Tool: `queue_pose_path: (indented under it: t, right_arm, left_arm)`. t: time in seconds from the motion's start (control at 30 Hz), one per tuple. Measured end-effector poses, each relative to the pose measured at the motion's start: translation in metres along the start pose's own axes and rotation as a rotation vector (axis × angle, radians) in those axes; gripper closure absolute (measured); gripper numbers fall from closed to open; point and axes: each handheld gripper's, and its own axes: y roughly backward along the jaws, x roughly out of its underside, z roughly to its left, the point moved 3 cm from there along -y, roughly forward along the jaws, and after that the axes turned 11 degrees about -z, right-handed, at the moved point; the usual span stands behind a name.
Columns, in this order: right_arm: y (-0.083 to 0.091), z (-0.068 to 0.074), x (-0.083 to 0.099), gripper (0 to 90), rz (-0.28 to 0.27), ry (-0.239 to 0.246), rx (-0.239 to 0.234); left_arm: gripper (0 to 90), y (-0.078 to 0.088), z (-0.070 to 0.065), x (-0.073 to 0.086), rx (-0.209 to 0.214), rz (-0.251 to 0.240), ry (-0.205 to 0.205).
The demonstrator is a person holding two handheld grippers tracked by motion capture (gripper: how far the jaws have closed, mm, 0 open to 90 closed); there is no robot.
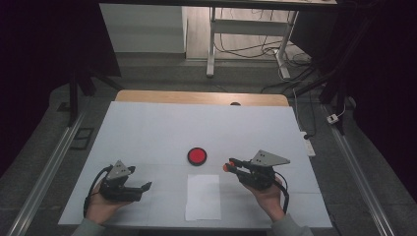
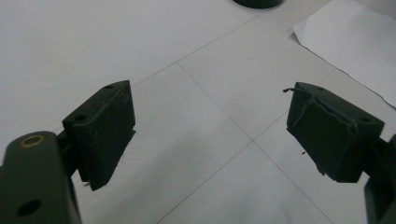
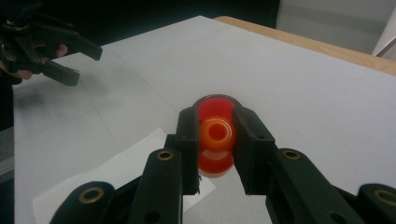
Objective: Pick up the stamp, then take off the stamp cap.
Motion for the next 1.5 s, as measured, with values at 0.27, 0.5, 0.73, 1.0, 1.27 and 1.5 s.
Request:
queue_pose_path:
  t: [0.27,0.5,0.73,1.0,1.27,1.5]
  right_arm:
    - [-0.007,0.009,-0.002,71.8,-0.007,0.004,-0.033]
    - [-0.014,0.015,-0.002,71.8,-0.004,-0.003,-0.055]
    - [-0.021,0.022,0.000,71.8,-0.004,0.002,-0.081]
    - [-0.022,0.023,0.000,71.8,0.000,0.002,-0.085]
    - [-0.023,0.024,0.001,71.8,0.004,0.005,-0.085]
    - [-0.023,0.024,0.001,71.8,0.003,0.007,-0.086]
  left_arm:
    - [15.5,0.000,0.000,0.000,0.000,0.000,0.000]
    - [15.5,0.000,0.000,0.000,0.000,0.000,0.001]
    - [15.4,0.000,0.000,0.000,0.001,0.000,0.001]
    - [15.4,-0.001,0.000,0.000,0.001,0.000,0.001]
    - [15.5,-0.001,-0.001,-0.001,0.003,-0.001,-0.003]
    - [15.5,-0.001,-0.002,-0.002,0.006,-0.007,-0.007]
